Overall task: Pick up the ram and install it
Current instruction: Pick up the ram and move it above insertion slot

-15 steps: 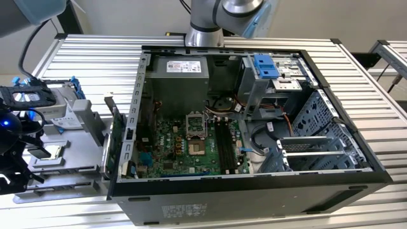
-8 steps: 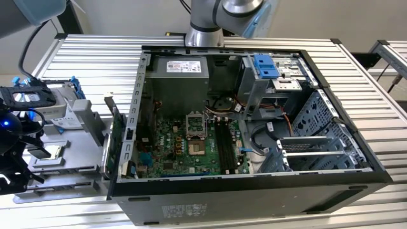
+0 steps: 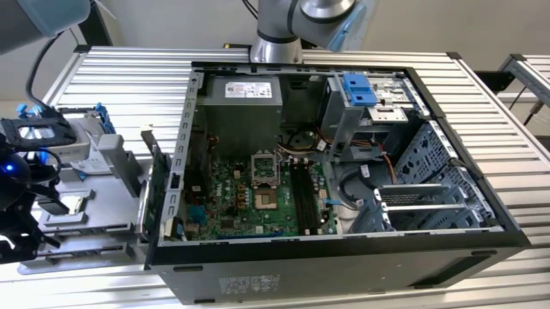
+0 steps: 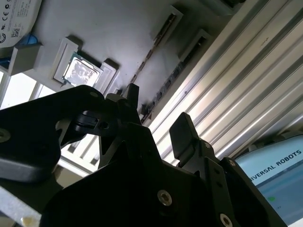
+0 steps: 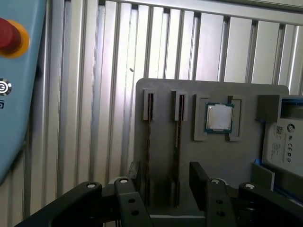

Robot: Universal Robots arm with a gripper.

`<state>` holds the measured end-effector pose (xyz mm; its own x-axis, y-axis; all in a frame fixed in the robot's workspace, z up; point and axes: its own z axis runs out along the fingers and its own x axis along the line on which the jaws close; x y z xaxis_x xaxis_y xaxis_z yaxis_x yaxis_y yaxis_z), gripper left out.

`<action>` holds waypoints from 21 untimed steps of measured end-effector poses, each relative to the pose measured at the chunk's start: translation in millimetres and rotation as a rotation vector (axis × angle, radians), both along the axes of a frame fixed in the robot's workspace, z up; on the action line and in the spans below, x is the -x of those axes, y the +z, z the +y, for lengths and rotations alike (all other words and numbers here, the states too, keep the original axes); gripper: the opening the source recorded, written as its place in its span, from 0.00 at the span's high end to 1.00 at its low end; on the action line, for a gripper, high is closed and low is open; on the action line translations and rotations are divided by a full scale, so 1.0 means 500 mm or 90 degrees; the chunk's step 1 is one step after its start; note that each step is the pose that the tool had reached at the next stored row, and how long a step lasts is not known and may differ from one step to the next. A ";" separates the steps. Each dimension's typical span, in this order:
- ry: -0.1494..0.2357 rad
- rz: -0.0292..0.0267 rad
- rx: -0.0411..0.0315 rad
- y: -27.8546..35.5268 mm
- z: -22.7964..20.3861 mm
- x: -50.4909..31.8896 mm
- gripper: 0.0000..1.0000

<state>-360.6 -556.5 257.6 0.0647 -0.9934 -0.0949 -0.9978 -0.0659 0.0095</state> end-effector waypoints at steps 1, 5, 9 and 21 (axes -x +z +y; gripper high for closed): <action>0.000 0.0005 0.0000 -0.003 0.0000 0.000 0.00; 0.000 0.0012 0.0000 -0.017 -0.0001 0.001 0.00; 0.000 0.0013 0.0000 -0.032 -0.0022 0.001 0.00; -0.003 0.0011 -0.0001 -0.053 -0.0041 0.001 0.00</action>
<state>-361.0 -558.6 231.1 0.0604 -0.9936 -0.0952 -0.9980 -0.0617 0.0111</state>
